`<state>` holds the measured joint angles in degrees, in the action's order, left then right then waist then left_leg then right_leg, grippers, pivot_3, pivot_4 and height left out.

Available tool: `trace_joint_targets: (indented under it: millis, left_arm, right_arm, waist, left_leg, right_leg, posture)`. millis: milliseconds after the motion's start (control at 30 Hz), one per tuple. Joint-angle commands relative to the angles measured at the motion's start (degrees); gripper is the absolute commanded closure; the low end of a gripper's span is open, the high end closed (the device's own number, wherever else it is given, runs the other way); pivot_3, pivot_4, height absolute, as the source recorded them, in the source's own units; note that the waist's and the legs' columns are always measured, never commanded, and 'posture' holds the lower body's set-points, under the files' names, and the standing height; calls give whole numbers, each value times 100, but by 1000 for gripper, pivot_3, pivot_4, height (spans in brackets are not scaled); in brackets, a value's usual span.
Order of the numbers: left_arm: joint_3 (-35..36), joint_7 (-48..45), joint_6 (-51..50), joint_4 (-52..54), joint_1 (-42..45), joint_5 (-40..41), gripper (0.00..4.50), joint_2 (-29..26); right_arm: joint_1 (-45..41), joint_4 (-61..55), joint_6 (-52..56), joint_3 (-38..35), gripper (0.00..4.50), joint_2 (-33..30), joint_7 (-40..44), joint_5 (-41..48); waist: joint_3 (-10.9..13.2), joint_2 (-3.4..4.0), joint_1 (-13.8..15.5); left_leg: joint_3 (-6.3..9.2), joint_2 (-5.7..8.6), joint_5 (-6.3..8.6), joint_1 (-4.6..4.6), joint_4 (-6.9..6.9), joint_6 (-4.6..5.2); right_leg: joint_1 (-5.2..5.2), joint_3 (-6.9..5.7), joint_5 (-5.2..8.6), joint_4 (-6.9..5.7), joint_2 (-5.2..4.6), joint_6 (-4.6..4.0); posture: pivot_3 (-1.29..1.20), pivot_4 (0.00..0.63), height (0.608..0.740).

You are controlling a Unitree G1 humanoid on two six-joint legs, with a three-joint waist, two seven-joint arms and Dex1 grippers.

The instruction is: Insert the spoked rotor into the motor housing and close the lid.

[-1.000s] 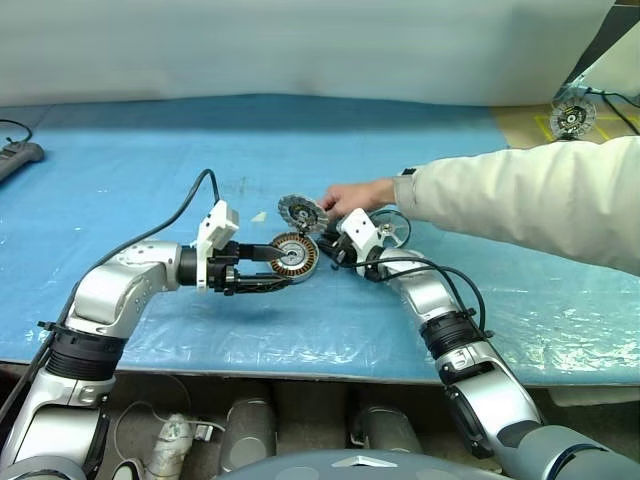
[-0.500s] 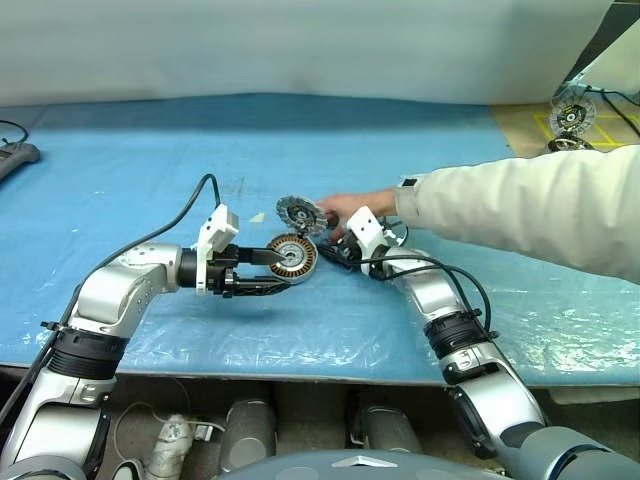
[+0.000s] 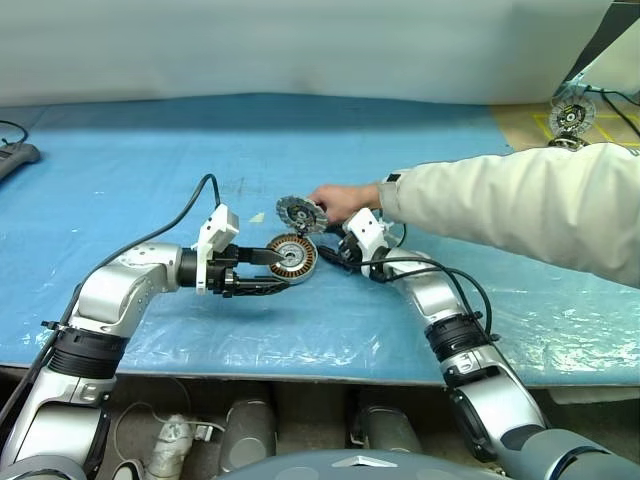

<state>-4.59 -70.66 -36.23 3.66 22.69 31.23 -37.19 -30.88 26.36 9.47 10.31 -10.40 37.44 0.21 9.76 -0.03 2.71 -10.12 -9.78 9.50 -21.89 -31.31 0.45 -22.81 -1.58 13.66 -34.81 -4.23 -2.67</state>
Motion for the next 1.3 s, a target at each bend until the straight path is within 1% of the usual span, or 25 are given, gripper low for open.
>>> trace_joint_targets:
  millis: [33, 633, 1067, 1167, 1300]
  left_arm:
    - [-5, -58, 78, 25, 111, 8, 1105, -11]
    - [-66, -65, 67, -29, 238, -8, 1105, 20]
    - [-127, -16, 47, 11, 220, -18, 1105, 95]
    - [-152, -10, 51, -6, 234, -27, 1105, 119]
    - [-196, -16, 66, -24, 263, -57, 1105, 141]
  right_arm:
    - [174, 57, 194, 80, 1492, -20, 58, -4]
    - [144, 77, 14, 68, 1492, -126, 8, -60]
    - [984, -1431, 696, -254, 1492, -759, 202, 307]
    - [1102, -1587, 860, -297, 1492, -796, 159, 383]
    - [1173, -1477, 874, -298, 1492, -817, 87, 348]
  waist:
    - [0, 0, -1]
    - [0, 0, -11]
    - [0, -1, 38]
    - [0, -1, 34]
    - [0, -1, 34]
  left_leg:
    - [0, 0, 0, 0, 0, 0]
    - [0, 0, 0, 1, 0, 0]
    - [0, 1, 0, -2, 0, 1]
    - [0, 1, 0, -1, 0, 1]
    - [0, 1, 0, -1, 0, 1]
  right_leg:
    - [0, 0, 0, 0, 0, 0]
    - [0, 0, 0, -1, 0, 0]
    - [0, 0, 0, 2, 0, 0]
    - [0, -1, 0, 2, 0, 0]
    - [0, -1, 0, 2, 0, 0]
  posture:
    - [0, 150, 740]
    - [0, 150, 740]
    - [0, 150, 740]
    - [0, 150, 740]
    - [0, 150, 740]
